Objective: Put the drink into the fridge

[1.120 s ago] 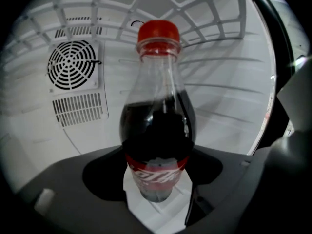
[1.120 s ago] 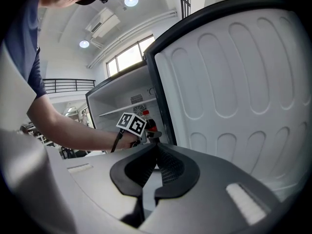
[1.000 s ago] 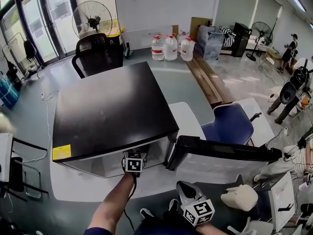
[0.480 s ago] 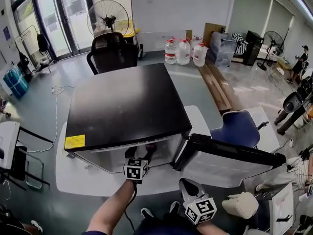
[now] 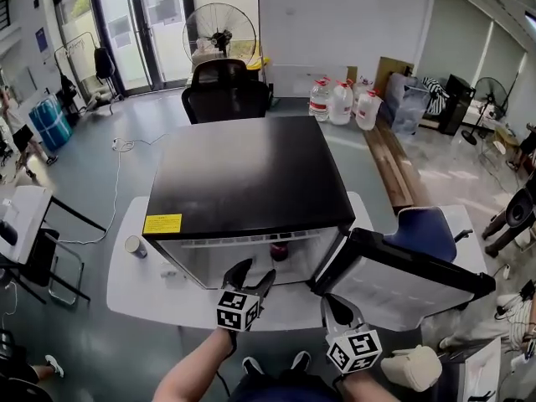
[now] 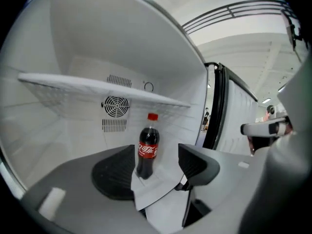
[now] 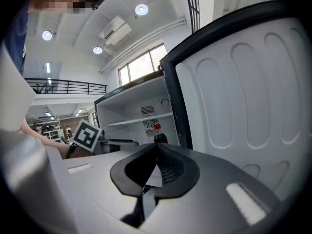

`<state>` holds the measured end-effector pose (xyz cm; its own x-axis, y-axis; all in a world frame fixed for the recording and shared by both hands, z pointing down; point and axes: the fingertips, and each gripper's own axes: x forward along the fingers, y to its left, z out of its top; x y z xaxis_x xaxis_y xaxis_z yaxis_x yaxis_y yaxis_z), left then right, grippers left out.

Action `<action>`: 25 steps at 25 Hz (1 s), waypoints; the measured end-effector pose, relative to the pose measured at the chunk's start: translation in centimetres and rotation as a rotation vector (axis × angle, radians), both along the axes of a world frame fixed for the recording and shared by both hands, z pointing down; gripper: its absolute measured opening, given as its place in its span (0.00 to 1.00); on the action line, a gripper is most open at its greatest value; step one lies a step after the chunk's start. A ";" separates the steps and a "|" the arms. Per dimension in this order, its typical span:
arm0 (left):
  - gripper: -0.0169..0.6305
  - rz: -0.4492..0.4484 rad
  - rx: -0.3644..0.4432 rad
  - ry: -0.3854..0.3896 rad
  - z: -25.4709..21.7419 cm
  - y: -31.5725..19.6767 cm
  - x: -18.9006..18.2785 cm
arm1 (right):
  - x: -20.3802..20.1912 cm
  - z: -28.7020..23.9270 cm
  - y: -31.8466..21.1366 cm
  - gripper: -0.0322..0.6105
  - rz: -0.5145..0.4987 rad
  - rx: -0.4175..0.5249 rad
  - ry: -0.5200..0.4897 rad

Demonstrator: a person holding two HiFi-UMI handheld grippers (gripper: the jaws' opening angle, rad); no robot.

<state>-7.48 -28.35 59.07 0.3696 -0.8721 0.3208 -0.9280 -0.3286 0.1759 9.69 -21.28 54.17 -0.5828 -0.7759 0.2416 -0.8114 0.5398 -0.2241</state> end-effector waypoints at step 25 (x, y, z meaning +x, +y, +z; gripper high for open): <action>0.04 -0.226 0.254 0.039 -11.2 8.2 -7.1 | -4.5 -7.8 -3.4 0.06 -0.090 0.223 -0.003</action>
